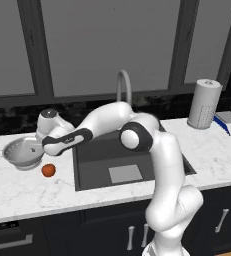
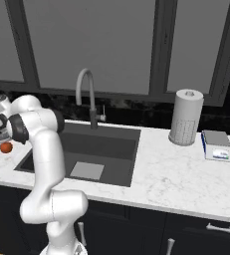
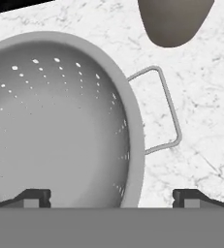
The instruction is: Put the colander in the sink, put the orange in the colander, and turn on the sink faucet and pour water over the colander.
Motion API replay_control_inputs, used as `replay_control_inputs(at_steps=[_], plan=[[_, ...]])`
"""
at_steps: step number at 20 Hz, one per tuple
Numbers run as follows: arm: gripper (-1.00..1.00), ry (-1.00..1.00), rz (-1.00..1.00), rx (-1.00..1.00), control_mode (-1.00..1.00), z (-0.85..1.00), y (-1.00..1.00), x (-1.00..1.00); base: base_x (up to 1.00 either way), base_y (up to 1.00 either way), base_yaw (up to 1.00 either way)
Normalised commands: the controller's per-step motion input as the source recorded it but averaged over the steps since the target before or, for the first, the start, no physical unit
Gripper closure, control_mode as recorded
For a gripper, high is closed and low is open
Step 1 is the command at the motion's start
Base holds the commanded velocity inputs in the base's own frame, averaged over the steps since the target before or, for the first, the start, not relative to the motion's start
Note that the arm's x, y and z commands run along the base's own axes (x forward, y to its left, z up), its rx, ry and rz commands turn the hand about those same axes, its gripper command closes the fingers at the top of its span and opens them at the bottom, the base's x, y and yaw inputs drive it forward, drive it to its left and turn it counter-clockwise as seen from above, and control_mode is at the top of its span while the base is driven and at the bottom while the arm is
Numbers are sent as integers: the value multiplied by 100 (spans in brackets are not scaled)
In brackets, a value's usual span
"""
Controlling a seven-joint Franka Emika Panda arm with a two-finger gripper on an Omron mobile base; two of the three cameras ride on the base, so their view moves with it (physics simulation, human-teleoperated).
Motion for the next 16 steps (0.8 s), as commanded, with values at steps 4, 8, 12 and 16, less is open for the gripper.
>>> replay_control_inputs(at_steps=[4, 8, 12, 16], plan=[[-100, 0, 0, 0, -100, -25, 16, 33, 0, 0, 0], [-100, 0, 0, 0, -100, -23, 11, 21, 0, 0, 0], [-100, 0, 0, 0, -100, -25, 5, 6, 0, 0, 0], [100, 0, 0, 0, -100, -20, 7, 3, 0, 0, 0]])
